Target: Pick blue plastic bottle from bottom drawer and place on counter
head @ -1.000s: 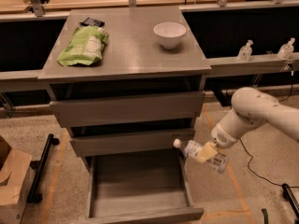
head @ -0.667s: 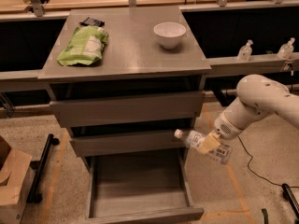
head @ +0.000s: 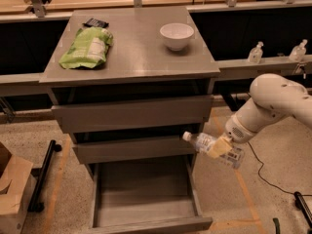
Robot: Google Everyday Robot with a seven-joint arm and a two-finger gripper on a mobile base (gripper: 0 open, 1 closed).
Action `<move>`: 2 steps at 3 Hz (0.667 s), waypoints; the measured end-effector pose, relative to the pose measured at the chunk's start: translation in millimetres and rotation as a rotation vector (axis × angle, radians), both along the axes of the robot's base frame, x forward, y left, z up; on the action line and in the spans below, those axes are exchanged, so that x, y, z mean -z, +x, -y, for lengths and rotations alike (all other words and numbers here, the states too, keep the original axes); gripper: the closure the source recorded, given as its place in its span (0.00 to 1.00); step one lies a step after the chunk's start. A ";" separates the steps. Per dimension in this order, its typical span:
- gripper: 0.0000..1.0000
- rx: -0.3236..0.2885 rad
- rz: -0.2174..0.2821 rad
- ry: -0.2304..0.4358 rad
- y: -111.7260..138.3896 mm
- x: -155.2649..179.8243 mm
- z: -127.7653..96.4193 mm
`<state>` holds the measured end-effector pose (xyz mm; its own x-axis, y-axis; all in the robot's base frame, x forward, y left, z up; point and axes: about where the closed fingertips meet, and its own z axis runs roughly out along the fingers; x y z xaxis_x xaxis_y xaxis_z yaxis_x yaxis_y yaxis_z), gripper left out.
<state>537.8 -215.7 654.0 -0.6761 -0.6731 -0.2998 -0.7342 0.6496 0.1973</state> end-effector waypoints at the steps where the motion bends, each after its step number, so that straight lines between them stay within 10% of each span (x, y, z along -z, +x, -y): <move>1: 1.00 -0.027 0.105 -0.035 4.3 -47.2 -2.4; 2: 1.00 -0.086 0.226 -0.097 11.8 -111.0 -13.0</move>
Offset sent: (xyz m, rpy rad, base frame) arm 0.0229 0.0264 0.2045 -0.1838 -0.3942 0.1598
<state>549.6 -202.7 765.0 -0.5385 -0.7582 -0.3676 -0.8059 0.5908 -0.0382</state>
